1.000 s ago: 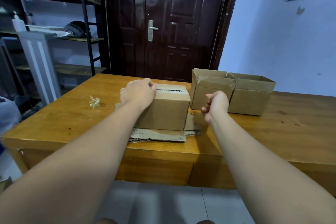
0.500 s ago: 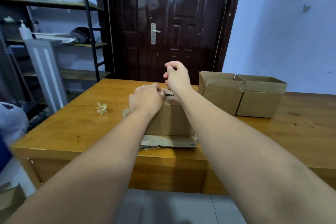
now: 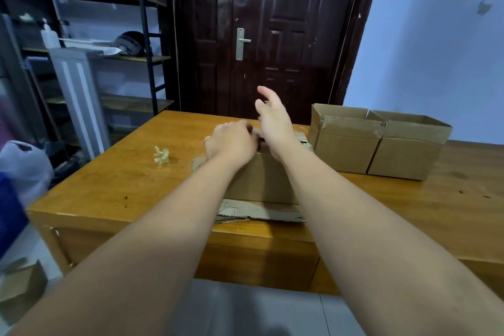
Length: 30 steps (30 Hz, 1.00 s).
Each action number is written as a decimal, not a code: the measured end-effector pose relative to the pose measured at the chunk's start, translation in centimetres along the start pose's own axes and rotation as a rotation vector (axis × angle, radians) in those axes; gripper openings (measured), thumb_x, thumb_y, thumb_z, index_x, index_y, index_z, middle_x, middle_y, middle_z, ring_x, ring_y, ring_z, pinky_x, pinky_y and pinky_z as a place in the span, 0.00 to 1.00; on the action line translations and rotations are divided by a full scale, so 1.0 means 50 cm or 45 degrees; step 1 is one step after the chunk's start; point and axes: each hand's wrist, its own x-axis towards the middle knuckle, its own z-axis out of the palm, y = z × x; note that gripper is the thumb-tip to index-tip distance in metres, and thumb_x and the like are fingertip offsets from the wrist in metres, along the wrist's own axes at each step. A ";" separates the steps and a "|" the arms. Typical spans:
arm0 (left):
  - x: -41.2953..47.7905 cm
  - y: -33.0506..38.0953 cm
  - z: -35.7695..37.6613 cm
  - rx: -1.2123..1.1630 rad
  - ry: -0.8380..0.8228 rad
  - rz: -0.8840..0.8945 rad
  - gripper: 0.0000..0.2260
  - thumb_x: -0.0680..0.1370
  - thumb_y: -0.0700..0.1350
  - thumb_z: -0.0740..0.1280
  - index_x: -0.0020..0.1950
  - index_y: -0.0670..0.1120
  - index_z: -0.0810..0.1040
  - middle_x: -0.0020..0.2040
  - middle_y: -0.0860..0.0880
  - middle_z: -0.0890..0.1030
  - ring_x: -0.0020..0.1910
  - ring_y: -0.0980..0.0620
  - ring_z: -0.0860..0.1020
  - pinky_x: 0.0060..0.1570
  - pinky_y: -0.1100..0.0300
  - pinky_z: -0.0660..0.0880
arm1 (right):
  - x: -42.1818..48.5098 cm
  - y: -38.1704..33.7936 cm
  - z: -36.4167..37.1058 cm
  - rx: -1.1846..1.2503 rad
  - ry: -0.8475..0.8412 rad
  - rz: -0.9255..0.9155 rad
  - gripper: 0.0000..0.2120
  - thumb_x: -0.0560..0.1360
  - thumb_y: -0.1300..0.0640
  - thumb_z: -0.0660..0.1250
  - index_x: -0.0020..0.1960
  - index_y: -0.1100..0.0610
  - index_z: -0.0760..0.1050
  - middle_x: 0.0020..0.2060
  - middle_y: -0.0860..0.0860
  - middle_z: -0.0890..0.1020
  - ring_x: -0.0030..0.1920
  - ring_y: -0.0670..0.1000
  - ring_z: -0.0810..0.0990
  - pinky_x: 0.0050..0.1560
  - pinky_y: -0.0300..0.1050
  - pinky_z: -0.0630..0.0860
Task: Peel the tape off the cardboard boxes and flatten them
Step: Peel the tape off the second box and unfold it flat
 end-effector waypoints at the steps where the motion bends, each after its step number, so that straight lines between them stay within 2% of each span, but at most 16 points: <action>1: 0.007 -0.003 -0.010 -0.164 -0.108 -0.037 0.18 0.78 0.52 0.60 0.68 0.54 0.71 0.64 0.49 0.76 0.65 0.47 0.71 0.62 0.50 0.68 | -0.002 -0.001 -0.005 0.028 -0.023 0.023 0.20 0.82 0.60 0.54 0.73 0.51 0.66 0.64 0.47 0.71 0.61 0.45 0.70 0.61 0.44 0.69; 3: 0.016 -0.003 -0.040 -0.616 -0.205 -0.075 0.23 0.77 0.49 0.64 0.72 0.50 0.68 0.68 0.49 0.73 0.66 0.48 0.70 0.64 0.57 0.65 | -0.002 0.002 -0.010 0.094 -0.011 0.042 0.21 0.80 0.64 0.55 0.71 0.55 0.68 0.63 0.49 0.74 0.59 0.46 0.72 0.60 0.45 0.73; 5: 0.019 0.004 -0.064 -0.825 -0.102 -0.045 0.25 0.78 0.45 0.66 0.74 0.48 0.64 0.65 0.50 0.74 0.64 0.51 0.71 0.58 0.62 0.64 | 0.002 0.010 -0.008 0.120 0.066 -0.010 0.17 0.78 0.64 0.60 0.65 0.57 0.76 0.58 0.51 0.80 0.57 0.49 0.79 0.60 0.50 0.77; 7: 0.020 0.016 -0.073 -0.822 0.054 0.064 0.25 0.79 0.44 0.65 0.75 0.51 0.64 0.60 0.52 0.77 0.62 0.53 0.73 0.58 0.63 0.65 | 0.001 0.017 -0.002 0.048 0.067 -0.060 0.12 0.76 0.59 0.64 0.56 0.53 0.82 0.50 0.49 0.85 0.53 0.50 0.82 0.59 0.54 0.78; 9: 0.018 0.028 -0.069 -0.781 0.122 0.141 0.22 0.79 0.43 0.65 0.72 0.51 0.68 0.62 0.50 0.78 0.63 0.53 0.74 0.56 0.66 0.65 | -0.002 0.016 0.001 0.000 0.063 -0.070 0.09 0.74 0.57 0.66 0.50 0.50 0.83 0.44 0.48 0.86 0.50 0.50 0.83 0.55 0.55 0.80; 11: 0.025 0.031 -0.060 -0.746 0.138 0.141 0.17 0.79 0.42 0.65 0.68 0.48 0.75 0.63 0.49 0.78 0.61 0.54 0.75 0.52 0.72 0.64 | 0.000 0.015 -0.002 0.045 0.118 -0.016 0.08 0.71 0.60 0.66 0.46 0.48 0.79 0.40 0.50 0.85 0.45 0.51 0.84 0.52 0.56 0.81; 13: 0.037 0.027 -0.052 -0.770 0.102 0.130 0.13 0.79 0.41 0.64 0.63 0.47 0.78 0.60 0.49 0.79 0.50 0.58 0.77 0.40 0.78 0.67 | 0.002 0.012 -0.005 0.145 0.137 0.058 0.11 0.68 0.63 0.64 0.45 0.49 0.74 0.37 0.54 0.83 0.39 0.53 0.81 0.49 0.58 0.80; 14: 0.042 0.024 -0.050 -0.789 0.088 0.118 0.12 0.80 0.40 0.63 0.62 0.47 0.79 0.59 0.49 0.79 0.44 0.60 0.76 0.34 0.78 0.67 | 0.001 0.012 -0.003 0.183 0.133 0.072 0.11 0.67 0.65 0.64 0.44 0.49 0.72 0.37 0.55 0.82 0.38 0.53 0.80 0.49 0.58 0.80; 15: 0.045 0.021 -0.048 -0.810 0.088 0.100 0.12 0.80 0.40 0.63 0.62 0.47 0.79 0.58 0.49 0.80 0.41 0.61 0.76 0.34 0.76 0.68 | -0.003 0.011 -0.001 0.179 0.127 0.062 0.11 0.68 0.66 0.63 0.43 0.50 0.72 0.37 0.54 0.82 0.38 0.53 0.80 0.49 0.56 0.79; 19: 0.045 0.004 -0.043 -0.751 0.201 0.071 0.11 0.79 0.40 0.65 0.60 0.46 0.80 0.57 0.47 0.81 0.54 0.50 0.78 0.55 0.59 0.74 | -0.018 0.004 0.004 -0.241 0.104 -0.144 0.13 0.71 0.70 0.58 0.44 0.53 0.72 0.43 0.50 0.79 0.45 0.51 0.75 0.43 0.41 0.72; 21: 0.046 -0.015 -0.042 -0.868 0.270 0.059 0.10 0.78 0.41 0.66 0.58 0.45 0.79 0.50 0.47 0.83 0.48 0.51 0.80 0.55 0.56 0.76 | -0.026 0.001 0.012 -0.437 0.044 -0.238 0.15 0.72 0.70 0.60 0.51 0.52 0.71 0.52 0.51 0.72 0.51 0.53 0.73 0.48 0.42 0.70; 22: 0.047 -0.028 -0.043 -0.939 0.308 0.047 0.09 0.78 0.43 0.67 0.57 0.45 0.79 0.44 0.47 0.84 0.42 0.52 0.81 0.51 0.56 0.77 | -0.031 0.001 0.019 -0.555 0.003 -0.286 0.15 0.74 0.68 0.61 0.55 0.52 0.70 0.55 0.51 0.70 0.54 0.54 0.72 0.50 0.42 0.69; 24: 0.053 -0.059 -0.043 -0.982 0.408 0.003 0.08 0.79 0.46 0.65 0.50 0.44 0.81 0.36 0.49 0.82 0.36 0.55 0.78 0.42 0.59 0.75 | -0.037 0.007 0.035 -0.961 -0.047 -0.428 0.16 0.76 0.55 0.64 0.63 0.51 0.69 0.59 0.53 0.71 0.58 0.55 0.71 0.54 0.46 0.69; 26: 0.061 -0.098 -0.037 -0.966 0.482 -0.091 0.15 0.80 0.50 0.62 0.41 0.42 0.80 0.32 0.50 0.79 0.33 0.55 0.75 0.37 0.61 0.70 | -0.041 0.007 0.055 -1.318 -0.115 -0.458 0.21 0.76 0.41 0.59 0.65 0.49 0.70 0.60 0.52 0.75 0.62 0.56 0.71 0.58 0.51 0.68; 28: 0.067 -0.131 -0.025 -0.923 0.514 -0.228 0.21 0.81 0.54 0.57 0.38 0.43 0.79 0.33 0.48 0.78 0.35 0.51 0.74 0.39 0.58 0.68 | -0.039 -0.003 0.057 -1.408 -0.207 -0.320 0.26 0.75 0.35 0.54 0.66 0.47 0.72 0.61 0.52 0.77 0.63 0.56 0.72 0.60 0.53 0.67; 30: 0.070 -0.168 -0.011 -0.849 0.525 -0.385 0.24 0.82 0.58 0.53 0.34 0.46 0.74 0.34 0.48 0.76 0.36 0.49 0.73 0.39 0.56 0.67 | -0.039 -0.011 0.056 -1.376 -0.235 -0.218 0.26 0.75 0.35 0.54 0.65 0.47 0.73 0.60 0.51 0.78 0.61 0.56 0.74 0.59 0.53 0.69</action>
